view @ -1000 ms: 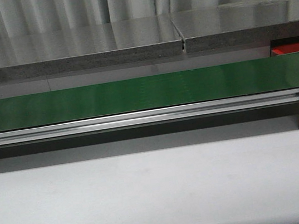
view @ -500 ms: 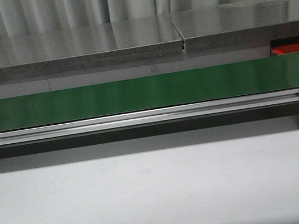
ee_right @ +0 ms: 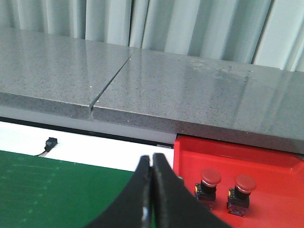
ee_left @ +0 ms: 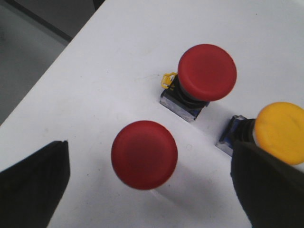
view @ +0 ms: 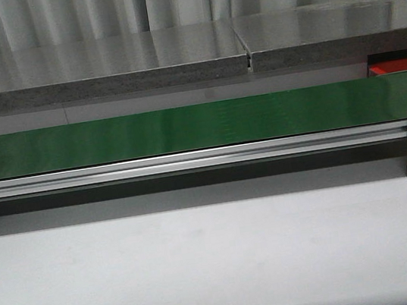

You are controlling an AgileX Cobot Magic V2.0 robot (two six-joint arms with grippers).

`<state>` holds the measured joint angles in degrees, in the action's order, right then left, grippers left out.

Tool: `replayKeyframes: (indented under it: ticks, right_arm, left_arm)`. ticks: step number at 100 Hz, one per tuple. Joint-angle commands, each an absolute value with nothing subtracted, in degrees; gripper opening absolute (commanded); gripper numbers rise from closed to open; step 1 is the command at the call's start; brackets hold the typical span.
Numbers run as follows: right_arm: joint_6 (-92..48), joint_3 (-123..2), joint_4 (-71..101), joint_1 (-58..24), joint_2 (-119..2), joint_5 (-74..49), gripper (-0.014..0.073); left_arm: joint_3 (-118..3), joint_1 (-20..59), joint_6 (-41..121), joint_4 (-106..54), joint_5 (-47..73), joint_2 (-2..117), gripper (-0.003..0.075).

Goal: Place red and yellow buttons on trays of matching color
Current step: 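Move the left gripper to a red push button and grasp it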

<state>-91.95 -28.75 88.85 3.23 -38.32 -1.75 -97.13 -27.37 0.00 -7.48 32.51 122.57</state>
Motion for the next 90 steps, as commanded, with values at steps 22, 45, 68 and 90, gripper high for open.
replayKeyframes:
  ticks: [22,45,68,90]
  right_arm:
    - [-92.28,-30.41,89.28,3.21,-38.00,-1.62,-0.0068]
    - [-92.28,-30.41,89.28,3.21,-38.00,-1.62,-0.0068]
    - [-92.28,-30.41,89.28,3.21,-38.00,-1.62,-0.0068]
    - [-92.28,-30.41,89.28,3.21,-38.00,-1.62,-0.0068]
  left_arm:
    - [-102.04,-27.46,-0.70,-8.74,30.71,123.52,0.0654]
    - [-102.39,-27.46,-0.70,-8.74,29.31,123.52,0.0525]
    - [-102.39,-27.46,-0.70,-8.74,29.95,123.52,0.0211]
    - [-103.02,-27.46,-0.70,-8.74,33.39,121.59,-0.0020]
